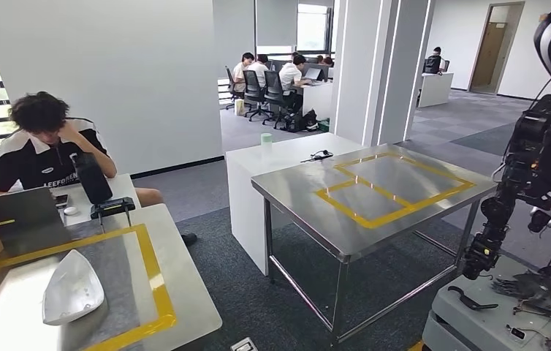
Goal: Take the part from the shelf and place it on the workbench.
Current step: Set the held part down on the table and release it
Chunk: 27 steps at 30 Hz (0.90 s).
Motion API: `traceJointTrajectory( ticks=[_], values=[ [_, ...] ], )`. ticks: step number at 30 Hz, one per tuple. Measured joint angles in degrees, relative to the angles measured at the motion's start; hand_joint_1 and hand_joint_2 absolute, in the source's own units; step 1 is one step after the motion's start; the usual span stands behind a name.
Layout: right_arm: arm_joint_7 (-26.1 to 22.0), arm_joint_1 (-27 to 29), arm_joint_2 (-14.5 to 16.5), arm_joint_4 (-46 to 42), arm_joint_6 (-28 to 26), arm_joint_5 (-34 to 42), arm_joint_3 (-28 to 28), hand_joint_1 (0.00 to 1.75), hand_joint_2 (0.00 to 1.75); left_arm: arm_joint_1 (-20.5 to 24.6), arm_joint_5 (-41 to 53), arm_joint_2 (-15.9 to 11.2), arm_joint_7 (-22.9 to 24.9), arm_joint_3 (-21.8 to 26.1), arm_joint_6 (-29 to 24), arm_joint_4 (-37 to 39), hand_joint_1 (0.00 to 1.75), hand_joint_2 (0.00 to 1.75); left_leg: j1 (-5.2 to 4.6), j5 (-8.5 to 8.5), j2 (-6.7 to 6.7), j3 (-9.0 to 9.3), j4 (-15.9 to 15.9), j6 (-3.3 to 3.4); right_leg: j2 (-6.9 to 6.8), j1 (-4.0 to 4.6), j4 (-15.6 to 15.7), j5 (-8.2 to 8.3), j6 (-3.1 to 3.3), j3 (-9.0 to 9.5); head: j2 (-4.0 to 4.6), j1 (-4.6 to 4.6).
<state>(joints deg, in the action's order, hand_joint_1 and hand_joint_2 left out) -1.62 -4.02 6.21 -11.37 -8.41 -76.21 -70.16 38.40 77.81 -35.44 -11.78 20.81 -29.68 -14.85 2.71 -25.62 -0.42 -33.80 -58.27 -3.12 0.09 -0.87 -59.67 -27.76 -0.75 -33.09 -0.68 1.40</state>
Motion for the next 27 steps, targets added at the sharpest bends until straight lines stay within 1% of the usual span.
traceJointTrajectory(
  ticks=[1, 2, 3, 4, 5, 6, 7, 8, 9, 10, 11, 12, 13, 14, 15, 16, 17, 18, 19, 20, 21, 23, 24, 25, 26, 27],
  values=[
    [0.0, 0.0, 0.0, 0.0, 0.0, 0.0, 0.0, 0.00, 0.00, 0.2, 0.1, 0.0, 0.0, 0.0, 0.0, 0.0, 0.00, 0.00, 0.01, 0.15, -0.04, 0.05, 0.2, -0.53, 0.07, 0.25, 0.2, -0.01, 0.43, -0.09, 0.00, 0.00],
    [0.0, 0.0, 0.0, 0.0, 0.0, 0.0, 0.0, 0.00, 0.00, 0.3, 0.2, 0.1, 0.0, 0.0, 0.0, 0.0, 0.00, 0.00, 0.08, 0.37, -0.06, 0.12, 0.5, -1.02, 0.04, 0.32, 0.4, 0.22, 0.99, -0.20, 0.00, -0.01],
    [-0.1, 0.0, 0.0, 0.0, 0.0, 0.0, 0.0, 0.00, 0.00, 0.4, 0.2, 0.1, 0.0, 0.0, 0.0, 0.0, 0.00, 0.00, 0.21, 0.51, -0.05, 0.06, 0.7, -1.41, -0.04, 0.33, 0.6, 0.53, 1.54, -0.27, 0.00, -0.01],
    [-0.1, 0.0, 0.0, 0.0, 0.0, 0.0, 0.0, 0.00, 0.00, 0.4, 0.2, 0.1, 0.0, 0.0, 0.0, 0.0, 0.00, 0.00, 0.27, 0.08, 0.04, -0.22, 0.3, -1.64, -0.12, 0.30, 0.9, 0.92, 2.11, -0.31, 0.01, 0.00],
    [-0.1, 0.0, 0.0, 0.0, 0.1, 0.0, 0.0, 0.00, 0.00, 0.5, 0.2, 0.1, 0.0, 0.0, 0.1, 0.0, 0.00, 0.00, 0.28, -1.15, 0.13, -0.94, -1.2, -1.71, -0.20, 0.24, 1.2, 1.34, 2.63, -0.39, 0.00, 0.00],
    [-0.2, 0.0, 0.0, 0.0, 0.1, 0.0, 0.0, 0.00, 0.00, 0.6, 0.2, 0.1, 0.0, 0.0, 0.1, 0.0, 0.00, 0.00, 0.20, -3.08, 0.22, -2.09, -3.9, -1.64, -0.27, 0.25, 1.4, 1.67, 3.03, -0.52, 0.00, 0.01],
    [-0.3, 0.0, 0.0, 0.0, 0.1, -0.1, 0.0, 0.00, 0.00, 0.7, 0.2, 0.1, 0.1, 0.0, 0.2, 0.1, 0.00, 0.00, 0.03, -5.42, 0.28, -3.52, -7.7, -1.54, -0.32, 0.40, 1.4, 1.88, 3.31, -0.75, 0.00, 0.01],
    [-0.4, 0.0, 0.0, 0.0, 0.2, -0.2, 0.0, 0.00, 0.00, 0.7, 0.3, 0.2, 0.1, 0.0, 0.2, 0.1, 0.00, 0.00, -0.13, -7.40, 0.28, -4.88, -11.5, -1.46, -0.37, 0.57, 1.4, 2.04, 3.49, -0.99, 0.00, 0.01],
    [-0.5, 0.1, 0.0, 0.0, 0.4, -0.3, 0.0, 0.00, 0.00, 0.7, 0.3, 0.2, 0.1, 0.0, 0.3, 0.2, 0.00, 0.00, -0.28, -8.50, 0.28, -5.68, -14.2, -1.38, -0.41, 0.76, 1.3, 2.18, 3.61, -1.23, 0.00, 0.01],
    [-0.7, 0.1, 0.0, 0.0, 0.5, -0.4, 0.0, 0.00, 0.00, 0.7, 0.3, 0.3, 0.1, 0.0, 0.3, 0.2, 0.00, 0.00, -0.39, -8.56, 0.28, -5.53, -15.0, -1.23, -0.45, 0.94, 1.2, 2.32, 3.67, -1.47, 0.01, 0.01],
    [-0.7, 0.1, 0.1, 0.0, 0.7, -0.6, 0.0, 0.00, 0.00, 0.6, 0.2, 0.3, 0.1, 0.0, 0.2, 0.3, 0.00, 0.00, -0.48, -7.63, 0.30, -4.26, -13.5, -1.03, -0.47, 1.07, 1.0, 2.43, 3.66, -1.72, 0.01, 0.01],
    [-0.8, 0.1, 0.1, 0.0, 0.8, -0.8, 0.0, 0.00, 0.00, 0.6, 0.1, 0.2, -0.1, 0.0, 0.2, 0.3, 0.00, 0.00, -0.56, -6.11, 0.35, -2.01, -10.0, -0.80, -0.47, 1.15, 0.8, 2.51, 3.61, -1.98, 0.01, 0.01],
    [-0.8, 0.1, 0.1, 0.0, 0.9, -0.9, 0.0, 0.00, 0.00, 0.6, 0.0, 0.1, -0.2, 0.0, 0.2, 0.3, 0.00, 0.00, -0.69, -5.08, 0.47, 0.22, -6.2, -0.52, -0.47, 1.23, 0.5, 2.59, 3.48, -2.23, 0.01, 0.02],
    [-0.8, 0.1, 0.1, 0.0, 0.9, -1.0, 0.0, 0.00, 0.00, 0.6, -0.1, -0.1, -0.3, 0.0, 0.1, 0.3, 0.00, 0.00, -0.88, -4.23, 0.51, 1.89, -3.1, -0.20, -0.45, 1.33, 0.2, 2.63, 3.29, -2.46, 0.01, 0.00],
    [-0.8, 0.1, 0.1, 0.0, 0.9, -1.1, 0.0, 0.00, 0.00, 0.5, -0.2, -0.2, -0.4, 0.1, 0.1, 0.3, 0.00, 0.00, -1.06, -3.85, 0.53, 2.87, -1.3, 0.14, -0.43, 1.43, -0.1, 2.75, 3.01, -2.65, 0.00, 0.00],
    [-0.8, 0.1, 0.1, 0.0, 0.9, -1.2, 0.0, 0.00, 0.00, 0.5, -0.2, -0.3, -0.6, 0.1, 0.0, 0.3, 0.00, 0.00, -1.26, -3.85, 0.49, 2.96, -0.8, 0.51, -0.41, 1.51, -0.1, 2.95, 2.67, -2.78, 0.00, -0.01],
    [-0.8, 0.1, 0.1, 0.0, 0.9, -1.2, 0.0, 0.00, 0.00, 0.3, -0.3, -0.3, -0.7, 0.2, 0.0, 0.3, 0.00, 0.00, -1.33, -3.43, 0.37, 2.82, -0.8, 0.90, -0.39, 1.58, -0.1, 3.22, 2.30, -2.89, 0.00, -0.02],
    [-0.8, 0.2, 0.1, 0.0, 0.9, -1.3, 0.1, 0.00, 0.00, 0.2, -0.3, -0.4, -0.8, 0.3, 0.0, 0.3, 0.00, 0.00, -1.25, -3.10, 0.35, 2.61, -0.9, 1.30, -0.38, 1.57, -0.1, 3.44, 1.95, -3.06, 0.00, -0.01],
    [-0.8, 0.2, 0.1, 0.0, 0.9, -1.4, 0.1, 0.00, 0.00, 0.1, -0.3, -0.4, -1.0, 0.4, 0.0, 0.3, 0.00, 0.00, -1.16, -2.69, 0.35, 2.27, -0.9, 1.71, -0.34, 1.52, -0.4, 3.08, 1.60, -3.36, 0.00, -0.04],
    [-0.8, 0.2, 0.1, 0.0, 0.9, -1.5, 0.1, 0.00, 0.00, 0.0, -0.3, -0.3, -1.1, 0.5, -0.1, 0.3, 0.00, 0.00, -1.04, -2.25, 0.37, 1.83, -0.8, 2.11, -0.29, 1.46, -1.6, 1.89, 1.25, -3.94, 0.00, -0.06],
    [-0.8, 0.2, 0.1, 0.0, 0.9, -1.6, 0.1, 0.00, 0.00, -0.1, -0.3, -0.3, -1.2, 0.6, -0.1, 0.3, 0.00, 0.00, -0.98, -1.80, 0.41, 1.31, -0.7, 2.39, -0.24, 1.33, -4.0, -0.21, 0.91, -4.92, 0.00, -0.09],
    [-0.8, 0.1, 0.1, 0.0, 0.9, -1.6, 0.1, 0.00, 0.00, -0.4, -0.3, -0.3, -1.4, 0.7, -0.1, 0.3, 0.00, 0.00, -1.05, -0.95, 0.39, 0.12, -0.8, 2.67, -0.21, 1.16, -11.3, -5.25, 0.38, -7.40, 0.00, -0.14],
    [-0.8, 0.1, 0.1, 0.0, 0.9, -1.6, 0.1, 0.00, 0.00, -0.5, -0.3, -0.3, -1.4, 0.7, -0.2, 0.3, 0.00, 0.00, -1.10, -0.49, 0.36, -0.54, -0.8, 2.69, -0.21, 1.12, -14.4, -6.84, 0.29, -8.16, 0.01, -0.15],
    [-0.8, 0.1, 0.1, 0.0, 0.9, -1.6, 0.1, 0.00, 0.00, -0.6, -0.3, -0.4, -1.5, 0.8, -0.2, 0.3, 0.00, 0.00, -1.17, -0.05, 0.33, -1.15, -0.9, 2.68, -0.20, 1.12, -15.7, -7.27, 0.35, -8.00, 0.01, -0.15],
    [-0.8, 0.1, 0.1, 0.0, 0.9, -1.6, 0.1, 0.00, 0.00, -0.8, -0.3, -0.4, -1.6, 0.9, -0.3, 0.3, 0.00, 0.00, -1.26, 0.39, 0.30, -1.70, -0.9, 2.65, -0.18, 1.14, -14.8, -6.60, 0.55, -6.68, 0.02, -0.15],
    [-0.8, 0.1, 0.1, 0.0, 0.9, -1.6, 0.1, 0.00, 0.00, -1.0, -0.3, -0.4, -1.8, 0.9, -0.4, 0.3, 0.00, 0.00, -1.37, 0.82, 0.26, -2.19, -0.9, 2.58, -0.14, 1.25, -11.9, -5.23, 0.90, -4.27, 0.02, -0.16]
  ],
)
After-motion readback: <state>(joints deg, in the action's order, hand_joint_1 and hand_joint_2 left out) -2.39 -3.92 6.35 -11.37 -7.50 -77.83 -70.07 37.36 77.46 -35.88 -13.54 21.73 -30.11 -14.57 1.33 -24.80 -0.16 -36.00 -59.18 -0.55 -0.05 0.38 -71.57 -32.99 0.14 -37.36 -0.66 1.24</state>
